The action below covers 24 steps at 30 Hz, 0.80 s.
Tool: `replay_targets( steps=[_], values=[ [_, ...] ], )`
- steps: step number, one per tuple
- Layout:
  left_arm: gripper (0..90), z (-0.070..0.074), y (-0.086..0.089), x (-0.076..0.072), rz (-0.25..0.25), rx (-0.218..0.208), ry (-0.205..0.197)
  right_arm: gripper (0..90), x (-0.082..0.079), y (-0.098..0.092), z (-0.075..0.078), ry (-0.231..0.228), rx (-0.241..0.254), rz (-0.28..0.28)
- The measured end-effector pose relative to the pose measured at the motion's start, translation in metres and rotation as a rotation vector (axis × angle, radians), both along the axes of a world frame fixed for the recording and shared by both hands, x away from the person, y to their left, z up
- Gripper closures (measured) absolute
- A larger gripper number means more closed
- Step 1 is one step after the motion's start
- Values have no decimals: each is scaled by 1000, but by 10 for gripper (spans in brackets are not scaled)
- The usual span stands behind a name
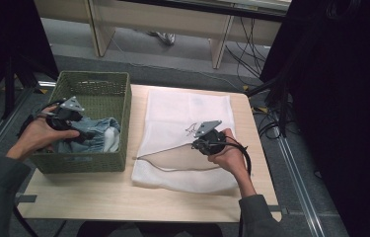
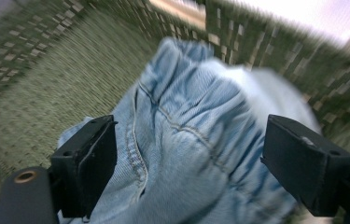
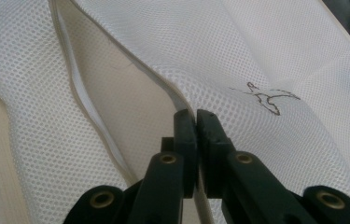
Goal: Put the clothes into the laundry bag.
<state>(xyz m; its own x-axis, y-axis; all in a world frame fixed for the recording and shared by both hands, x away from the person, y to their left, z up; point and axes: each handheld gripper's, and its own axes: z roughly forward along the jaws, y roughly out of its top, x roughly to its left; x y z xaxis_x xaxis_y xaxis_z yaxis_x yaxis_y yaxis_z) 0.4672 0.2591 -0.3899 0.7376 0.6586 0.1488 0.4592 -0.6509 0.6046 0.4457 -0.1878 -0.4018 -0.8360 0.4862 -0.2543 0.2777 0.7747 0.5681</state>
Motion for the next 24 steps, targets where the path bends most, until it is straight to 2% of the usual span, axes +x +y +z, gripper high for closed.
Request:
replay_targets(
  steps=[2, 3, 4, 5, 6, 7, 8, 9, 11, 12, 14, 15, 16, 17, 19, 20, 21, 22, 23, 24],
  values=[
    [172, -9, -3, 9, -31, 33, 32, 879, -1, 1, -1, 23, 5, -15],
    [172, -9, -3, 9, -31, 33, 32, 879, -1, 1, -1, 23, 5, -15],
    [178, -15, -5, 16, -19, 61, 67, 878, 1, 0, -1, 13, 6, -2],
    [167, -18, -7, 20, -12, 51, 82, 878, 1, -1, 0, 13, 3, -6],
    [141, -22, -9, 23, -27, 37, 109, 878, 0, -1, 0, 35, 7, -18],
    [165, -26, -11, 26, -63, 51, 160, 878, 0, -2, -1, 14, 7, -10],
    [164, -26, -11, 26, -63, 51, 160, 878, 0, -2, -1, 14, 7, -10],
    [164, -29, -12, 28, -96, 72, 183, 877, 2, -3, -1, -2, 2, 15],
    [140, -40, -17, 33, -157, 119, 217, 874, 2, -2, -2, 17, 12, -6],
    [135, -50, -18, 40, -142, 121, 251, 874, 2, -2, -3, 19, 12, -6],
    [99, -61, -16, 47, -126, 119, 293, 874, 2, -3, -4, 22, 8, -13],
    [149, -65, -15, 49, -125, 106, 312, 874, 2, -3, -5, 29, 11, -15],
    [252, -67, -14, 52, -130, 106, 323, 873, 2, -3, -5, 31, 14, -19],
    [361, -68, -13, 53, -110, 110, 311, 873, 2, -4, -5, 34, 13, -18],
    [554, -67, -9, 56, -41, 101, 261, 873, 1, -4, -5, 36, 13, -19],
    [607, -65, -8, 57, 32, 73, 236, 873, 2, -4, -6, 38, 12, -15],
    [635, -62, -7, 59, 86, 85, 199, 873, 2, -4, -7, 35, 10, -15],
    [649, -62, -7, 59, 86, 85, 199, 873, 1, -4, -7, 35, 7, -16],
    [661, -61, -8, 59, 188, 65, 145, 873, 1, -4, -7, 37, 7, -14],
    [663, -58, -7, 63, 323, 84, 64, 873, 1, -4, -8, 38, 7, -15]
  ],
)
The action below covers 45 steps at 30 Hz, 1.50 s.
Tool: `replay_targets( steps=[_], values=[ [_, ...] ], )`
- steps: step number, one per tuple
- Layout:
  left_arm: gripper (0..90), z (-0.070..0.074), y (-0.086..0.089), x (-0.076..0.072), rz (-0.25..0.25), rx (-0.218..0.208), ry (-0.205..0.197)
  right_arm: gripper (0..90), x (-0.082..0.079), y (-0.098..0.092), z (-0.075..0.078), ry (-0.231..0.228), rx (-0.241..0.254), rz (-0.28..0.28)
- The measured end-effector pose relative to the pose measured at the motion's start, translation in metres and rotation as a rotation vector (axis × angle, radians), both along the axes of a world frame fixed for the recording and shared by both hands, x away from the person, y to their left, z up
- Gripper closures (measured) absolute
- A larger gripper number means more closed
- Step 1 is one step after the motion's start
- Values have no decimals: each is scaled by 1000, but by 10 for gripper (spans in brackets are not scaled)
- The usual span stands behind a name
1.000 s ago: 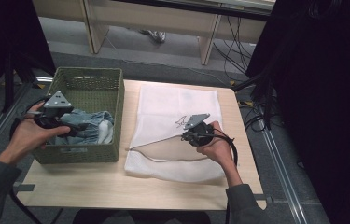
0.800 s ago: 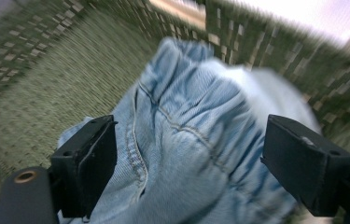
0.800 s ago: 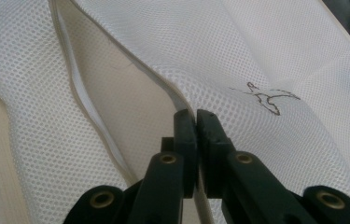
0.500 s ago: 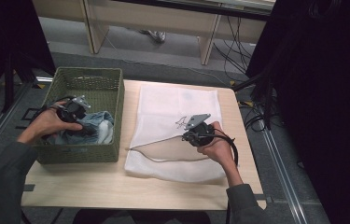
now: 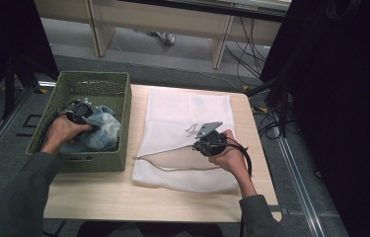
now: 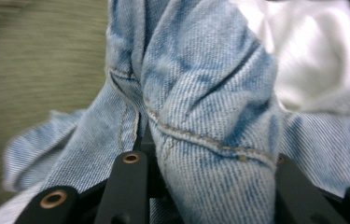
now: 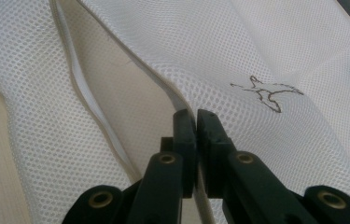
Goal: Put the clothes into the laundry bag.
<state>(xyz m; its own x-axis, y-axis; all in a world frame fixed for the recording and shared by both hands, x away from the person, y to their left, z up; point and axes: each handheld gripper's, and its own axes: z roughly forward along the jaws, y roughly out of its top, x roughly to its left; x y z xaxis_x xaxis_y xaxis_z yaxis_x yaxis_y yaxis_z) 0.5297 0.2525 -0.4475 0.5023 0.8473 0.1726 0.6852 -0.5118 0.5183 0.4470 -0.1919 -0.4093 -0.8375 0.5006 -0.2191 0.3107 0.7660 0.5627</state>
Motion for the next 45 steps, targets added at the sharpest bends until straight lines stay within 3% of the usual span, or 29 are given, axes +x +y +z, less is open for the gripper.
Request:
replay_targets(
  steps=[1, 2, 4, 5, 6, 9, 11, 12, 13, 15, 17, 18, 19, 21, 23, 27, 30, 31, 32, 34, 35, 36, 37, 38, 39, 40, 41, 43, 45],
  values=[
    [658, 0, 0, 2, 42, 1, -29, 873, 2, -1, 0, -9, -2, 13],
    [641, 0, 0, 2, 42, 1, -29, 873, 2, -1, 0, -8, 1, 6],
    [551, -2, -2, 4, 46, -52, 29, 872, 1, -2, 0, 11, -4, -6],
    [486, -2, -2, 4, 46, -52, 29, 872, 1, -2, -1, -3, 1, -3],
    [421, 0, -2, 2, 28, -87, 59, 871, 2, -3, -1, -5, -2, 8],
    [263, 7, 3, -2, -34, -142, 75, 865, 2, -4, -2, 4, 3, -8],
    [183, 11, 7, -7, -115, -162, 108, 865, 2, -4, -3, 9, 4, -8],
    [171, 12, 9, -10, -156, -152, 109, 865, 3, -4, -3, -6, -4, 7],
    [168, 12, 9, -10, -156, -152, 109, 865, 3, -4, -3, -6, -4, 7],
    [146, 16, 13, -16, -236, -118, 155, 865, 3, -5, -4, 1, -2, -5],
    [142, 14, 11, -19, -247, -123, 146, 864, 2, -5, -4, 3, -1, -7],
    [134, 13, 9, -21, -278, -81, 162, 864, 3, -5, -4, 3, 0, -11],
    [126, 6, 3, -21, -344, 47, 186, 864, 3, -4, -4, 11, 3, -17],
    [75, -4, -3, -18, -336, 72, 188, 863, 3, -3, -5, 10, -3, -12],
    [0, -12, -7, -12, -313, 59, 196, 862, 3, -3, -5, 3, -7, -2],
    [0, -21, -12, -8, -334, 80, 235, 860, 2, -4, -4, 10, 1, -18],
    [0, -28, -14, -7, -327, 109, 231, 860, 3, -5, -4, 4, -1, -13],
    [58, -26, -14, -6, -349, 146, 224, 860, 2, -5, -4, 3, -2, -12],
    [213, -23, -12, -7, -348, 163, 201, 860, 2, -4, -3, 9, 2, -16],
    [551, -16, -5, -6, -250, 160, 127, 860, 1, -5, -2, 5, 3, -18],
    [603, -14, -2, -2, -229, 178, 77, 860, 2, -5, -2, -3, -2, -5],
    [613, -14, -1, -1, -185, 179, 58, 861, 3, -5, -2, -15, -6, 13],
    [605, -16, -1, 2, -146, 156, 40, 861, 3, -5, -2, -17, -7, 16],
    [587, -15, -2, 4, -142, 171, 45, 861, 1, -5, -3, 0, -3, -9],
    [562, -17, -6, 3, -89, 123, 25, 861, 3, -5, -3, -7, -1, -4],
    [529, -14, -7, 2, -74, 108, 32, 860, 3, -5, -3, 1, -1, -4],
    [481, -14, -7, 2, -74, 108, 32, 860, 3, -5, -3, 1, -1, -4],
    [353, -6, -5, -1, -65, -14, 53, 860, 3, -6, -4, 17, -3, -6],
    [236, 1, 0, -3, -104, -45, 56, 859, 4, -6, -5, 13, 6, -20]
  ],
)
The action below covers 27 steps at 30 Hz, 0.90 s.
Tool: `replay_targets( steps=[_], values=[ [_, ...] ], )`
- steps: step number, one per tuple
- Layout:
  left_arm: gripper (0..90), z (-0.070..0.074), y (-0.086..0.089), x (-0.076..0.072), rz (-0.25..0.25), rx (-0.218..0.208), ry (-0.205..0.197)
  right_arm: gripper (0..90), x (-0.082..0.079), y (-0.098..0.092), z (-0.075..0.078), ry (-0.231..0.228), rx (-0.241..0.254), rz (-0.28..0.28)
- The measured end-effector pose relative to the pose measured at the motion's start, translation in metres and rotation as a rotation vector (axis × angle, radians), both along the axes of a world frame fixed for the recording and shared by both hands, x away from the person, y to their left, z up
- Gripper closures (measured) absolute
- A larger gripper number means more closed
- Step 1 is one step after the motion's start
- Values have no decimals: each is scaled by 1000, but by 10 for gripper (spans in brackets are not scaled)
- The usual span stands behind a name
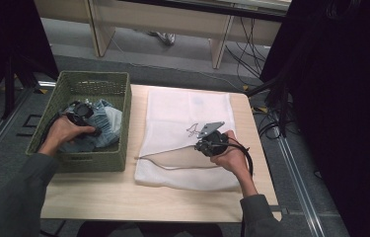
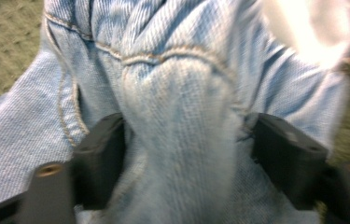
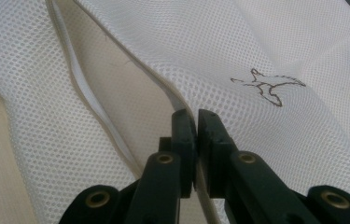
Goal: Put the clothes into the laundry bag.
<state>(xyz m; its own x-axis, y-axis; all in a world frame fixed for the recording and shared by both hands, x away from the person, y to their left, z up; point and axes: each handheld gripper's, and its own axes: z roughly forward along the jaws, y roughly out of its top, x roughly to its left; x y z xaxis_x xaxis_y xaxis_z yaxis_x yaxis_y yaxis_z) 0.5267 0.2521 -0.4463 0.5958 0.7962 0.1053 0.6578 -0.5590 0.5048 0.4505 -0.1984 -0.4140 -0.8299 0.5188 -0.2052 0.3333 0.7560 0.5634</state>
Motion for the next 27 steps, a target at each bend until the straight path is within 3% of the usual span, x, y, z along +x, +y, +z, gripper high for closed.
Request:
replay_targets(
  steps=[1, 2, 3, 4, 5, 6, 7, 8, 9, 10, 12, 15, 16, 17, 18, 21, 23, 27],
  values=[
    [208, 0, 0, 0, 0, 0, 0, 858, 0, 0, 0, 0, -1, -2],
    [204, 7, 1, -8, -47, -24, -50, 858, 0, -1, 0, -3, -1, -2],
    [200, 8, 1, -10, -78, -52, -56, 858, 0, -1, 0, -3, 3, -6],
    [192, 8, 1, -12, -95, -48, -30, 858, 0, -2, 0, -3, 2, -3],
    [156, 8, 1, -12, -95, -48, -30, 858, 0, -1, 0, -1, 5, -10],
    [125, 5, -2, -14, -128, -21, -3, 858, 0, -1, 0, -1, 3, -11],
    [112, -5, -8, -15, -221, 107, 26, 858, 1, 0, 0, -23, -7, 7],
    [74, -5, -8, -15, -221, 107, 26, 858, 2, 0, 0, -25, -7, 21],
    [8, -17, -15, -12, -253, 223, 65, 858, 0, 1, 0, -3, -2, -4],
    [0, -23, -18, -12, -253, 270, 75, 858, 0, 1, 0, -11, -4, -1],
    [0, -32, -20, -8, -230, 293, 97, 858, -1, 1, -1, -12, 0, -9],
    [0, -36, -19, -4, -212, 293, 79, 858, 0, 0, 0, -1, -1, -6],
    [37, -35, -19, -2, -198, 284, 108, 857, -2, 1, -1, -3, 7, -27],
    [132, -30, -15, -2, -194, 301, 63, 857, 0, 0, 0, -7, -3, 9],
    [341, -29, -13, -2, -170, 309, 31, 857, 0, -1, 2, -2, -14, 9],
    [532, -29, -11, 0, -167, 325, 1, 857, -1, -1, 2, -13, 2, -6],
    [601, -26, -12, -1, -157, 333, -10, 857, -1, -1, 2, -6, 5, -9],
    [666, -16, -5, -1, -146, 295, -38, 863, -1, -1, 2, -5, 9, -11]
  ],
)
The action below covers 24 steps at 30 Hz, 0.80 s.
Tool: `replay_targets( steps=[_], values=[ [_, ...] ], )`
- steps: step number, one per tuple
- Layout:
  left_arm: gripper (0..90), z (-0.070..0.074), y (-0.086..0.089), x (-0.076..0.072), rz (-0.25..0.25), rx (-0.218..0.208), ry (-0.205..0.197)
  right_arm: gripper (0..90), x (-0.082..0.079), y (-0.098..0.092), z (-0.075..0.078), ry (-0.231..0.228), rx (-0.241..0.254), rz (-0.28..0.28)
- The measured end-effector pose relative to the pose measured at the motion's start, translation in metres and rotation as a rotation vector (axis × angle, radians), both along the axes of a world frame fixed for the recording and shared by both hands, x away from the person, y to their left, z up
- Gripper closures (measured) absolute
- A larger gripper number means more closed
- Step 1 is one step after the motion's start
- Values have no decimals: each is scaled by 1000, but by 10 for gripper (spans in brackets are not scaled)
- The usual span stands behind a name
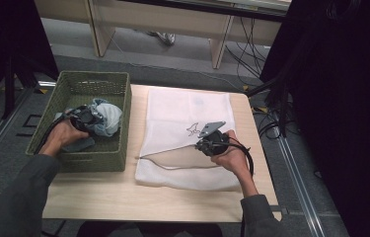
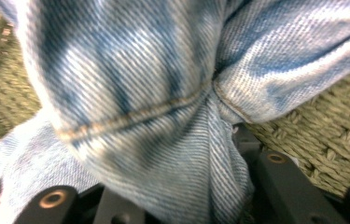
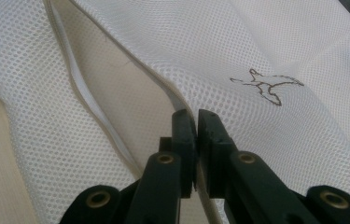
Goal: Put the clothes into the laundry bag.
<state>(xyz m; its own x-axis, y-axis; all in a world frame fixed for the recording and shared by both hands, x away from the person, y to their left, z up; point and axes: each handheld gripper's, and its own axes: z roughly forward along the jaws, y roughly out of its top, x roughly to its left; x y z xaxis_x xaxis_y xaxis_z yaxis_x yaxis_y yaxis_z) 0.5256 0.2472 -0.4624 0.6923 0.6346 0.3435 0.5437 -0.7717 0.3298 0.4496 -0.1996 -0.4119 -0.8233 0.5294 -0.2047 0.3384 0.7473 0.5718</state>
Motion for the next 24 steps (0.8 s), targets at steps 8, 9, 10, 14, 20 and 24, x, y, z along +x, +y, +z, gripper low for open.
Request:
replay_targets(
  steps=[8, 9, 10, 14, 20, 24],
  values=[
    [694, 28, 14, -10, 49, -164, -89, 879, -1, 0, 1, -16, 13, -12],
    [694, 30, 15, -11, 56, -184, -97, 880, 1, 0, 2, -28, 10, 4],
    [695, 38, 17, -14, 64, -212, -119, 888, -1, 0, 4, -4, 15, -18],
    [695, 54, 18, -18, 61, -244, -143, 898, 0, 1, 5, -39, 11, 3],
    [697, 95, 14, -32, 35, -366, -194, 900, -2, 1, 7, -30, 21, -20],
    [700, 115, 6, -46, 0, -397, -200, 900, -3, 2, 9, -39, 17, -17]
  ],
)
